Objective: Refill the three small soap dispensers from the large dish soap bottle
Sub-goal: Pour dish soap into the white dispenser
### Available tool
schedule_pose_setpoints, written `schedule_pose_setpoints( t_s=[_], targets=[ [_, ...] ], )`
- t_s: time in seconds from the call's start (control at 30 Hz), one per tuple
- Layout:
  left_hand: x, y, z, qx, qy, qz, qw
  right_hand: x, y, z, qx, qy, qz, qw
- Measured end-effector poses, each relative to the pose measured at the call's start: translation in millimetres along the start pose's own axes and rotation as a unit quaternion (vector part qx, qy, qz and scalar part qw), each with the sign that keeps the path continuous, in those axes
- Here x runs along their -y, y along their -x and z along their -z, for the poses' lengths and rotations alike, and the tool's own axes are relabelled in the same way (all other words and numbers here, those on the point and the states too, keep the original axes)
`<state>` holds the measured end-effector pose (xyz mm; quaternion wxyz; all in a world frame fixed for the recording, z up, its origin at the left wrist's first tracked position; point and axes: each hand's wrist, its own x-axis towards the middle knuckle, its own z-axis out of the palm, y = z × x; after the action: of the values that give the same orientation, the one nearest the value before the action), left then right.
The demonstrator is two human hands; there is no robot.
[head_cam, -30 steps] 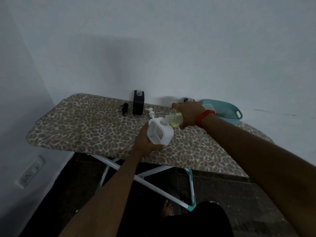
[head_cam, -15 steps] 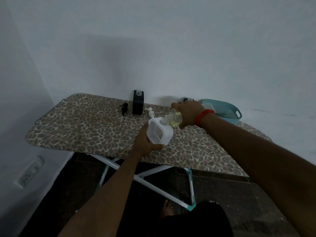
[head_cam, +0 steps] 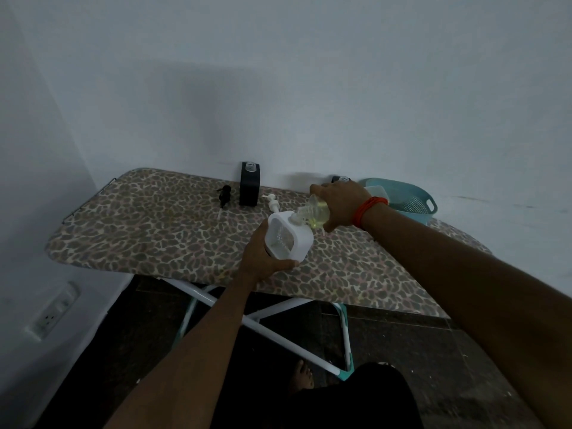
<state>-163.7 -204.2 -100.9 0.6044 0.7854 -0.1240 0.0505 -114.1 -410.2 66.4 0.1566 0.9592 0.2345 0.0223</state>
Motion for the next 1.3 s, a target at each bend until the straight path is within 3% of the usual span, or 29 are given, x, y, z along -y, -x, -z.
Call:
schedule_pose_setpoints(
  t_s=[1.3],
  targets=[
    [5.8, -3.3, -0.1, -0.012, -0.004, -0.009, 1.0, 3.0, 1.5, 2.1, 0.001, 0.011, -0.003, 1.0]
  ],
)
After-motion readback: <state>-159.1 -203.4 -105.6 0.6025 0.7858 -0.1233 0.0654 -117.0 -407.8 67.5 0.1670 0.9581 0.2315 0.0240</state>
